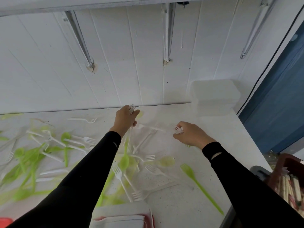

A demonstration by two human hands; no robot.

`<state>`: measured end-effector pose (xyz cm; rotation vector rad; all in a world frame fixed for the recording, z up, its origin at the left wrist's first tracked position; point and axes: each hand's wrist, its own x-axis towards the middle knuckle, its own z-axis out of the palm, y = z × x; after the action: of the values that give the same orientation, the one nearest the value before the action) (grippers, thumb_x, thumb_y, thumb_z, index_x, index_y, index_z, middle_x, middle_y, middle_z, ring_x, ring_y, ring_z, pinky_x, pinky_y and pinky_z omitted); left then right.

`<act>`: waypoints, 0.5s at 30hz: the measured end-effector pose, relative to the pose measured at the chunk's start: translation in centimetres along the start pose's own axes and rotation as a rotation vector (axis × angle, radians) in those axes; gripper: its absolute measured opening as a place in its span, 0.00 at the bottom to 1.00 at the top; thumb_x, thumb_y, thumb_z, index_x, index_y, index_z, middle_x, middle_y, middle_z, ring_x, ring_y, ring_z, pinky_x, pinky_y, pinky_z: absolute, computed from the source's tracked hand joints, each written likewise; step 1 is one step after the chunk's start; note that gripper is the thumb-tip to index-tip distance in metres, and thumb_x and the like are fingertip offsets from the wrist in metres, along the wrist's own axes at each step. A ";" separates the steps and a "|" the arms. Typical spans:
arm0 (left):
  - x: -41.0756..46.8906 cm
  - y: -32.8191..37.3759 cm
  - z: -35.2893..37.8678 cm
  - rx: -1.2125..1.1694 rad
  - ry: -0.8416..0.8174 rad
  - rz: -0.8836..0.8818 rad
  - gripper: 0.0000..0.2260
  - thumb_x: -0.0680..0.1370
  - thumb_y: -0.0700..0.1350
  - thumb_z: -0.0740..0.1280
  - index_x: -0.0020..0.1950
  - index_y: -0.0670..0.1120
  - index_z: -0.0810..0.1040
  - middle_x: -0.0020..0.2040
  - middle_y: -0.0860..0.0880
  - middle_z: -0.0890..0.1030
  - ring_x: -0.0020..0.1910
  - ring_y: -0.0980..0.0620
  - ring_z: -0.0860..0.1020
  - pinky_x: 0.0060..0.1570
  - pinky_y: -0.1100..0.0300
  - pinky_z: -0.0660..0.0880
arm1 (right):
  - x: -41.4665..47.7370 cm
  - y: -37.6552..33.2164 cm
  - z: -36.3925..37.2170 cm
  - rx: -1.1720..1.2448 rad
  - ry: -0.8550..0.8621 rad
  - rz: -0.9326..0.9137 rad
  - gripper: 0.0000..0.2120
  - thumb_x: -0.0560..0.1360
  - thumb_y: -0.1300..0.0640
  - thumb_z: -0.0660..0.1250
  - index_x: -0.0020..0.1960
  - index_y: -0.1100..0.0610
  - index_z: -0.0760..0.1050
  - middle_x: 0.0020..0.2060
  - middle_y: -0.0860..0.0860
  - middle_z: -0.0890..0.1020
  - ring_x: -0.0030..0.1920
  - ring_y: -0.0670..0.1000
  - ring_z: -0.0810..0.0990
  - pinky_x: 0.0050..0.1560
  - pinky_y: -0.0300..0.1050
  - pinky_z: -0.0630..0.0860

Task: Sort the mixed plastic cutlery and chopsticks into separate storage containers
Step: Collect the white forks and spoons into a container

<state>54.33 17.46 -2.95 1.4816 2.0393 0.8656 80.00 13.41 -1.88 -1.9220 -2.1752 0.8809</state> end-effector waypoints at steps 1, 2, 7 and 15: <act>0.0 0.4 0.1 -0.049 0.017 0.037 0.12 0.79 0.48 0.67 0.43 0.41 0.73 0.33 0.47 0.77 0.25 0.53 0.76 0.31 0.59 0.71 | 0.0 0.0 0.1 0.016 0.008 -0.015 0.10 0.75 0.50 0.66 0.54 0.52 0.72 0.47 0.50 0.80 0.48 0.54 0.79 0.48 0.47 0.74; 0.2 0.6 0.2 -0.064 0.051 0.074 0.13 0.79 0.49 0.67 0.42 0.40 0.74 0.34 0.46 0.78 0.27 0.51 0.76 0.30 0.58 0.73 | 0.0 0.0 0.2 0.026 0.013 -0.032 0.11 0.75 0.51 0.66 0.55 0.53 0.71 0.48 0.52 0.80 0.48 0.55 0.79 0.49 0.48 0.75; 1.6 -1.3 1.1 0.241 -0.017 0.081 0.09 0.76 0.44 0.69 0.52 0.40 0.82 0.48 0.45 0.81 0.51 0.44 0.79 0.43 0.62 0.66 | 0.6 0.4 0.8 0.040 0.024 -0.064 0.05 0.79 0.52 0.65 0.50 0.53 0.72 0.47 0.52 0.82 0.47 0.55 0.79 0.47 0.50 0.75; 0.2 -3.1 2.5 0.298 -0.065 -0.131 0.16 0.73 0.51 0.74 0.53 0.42 0.77 0.49 0.48 0.78 0.51 0.44 0.78 0.43 0.57 0.69 | 1.0 -0.1 0.6 0.367 0.141 -0.091 0.03 0.80 0.61 0.58 0.50 0.59 0.70 0.45 0.54 0.84 0.45 0.54 0.84 0.49 0.51 0.78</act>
<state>53.93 17.56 -6.91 1.4827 2.2611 0.4702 79.41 14.13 -2.62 -1.6436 -1.8513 1.0109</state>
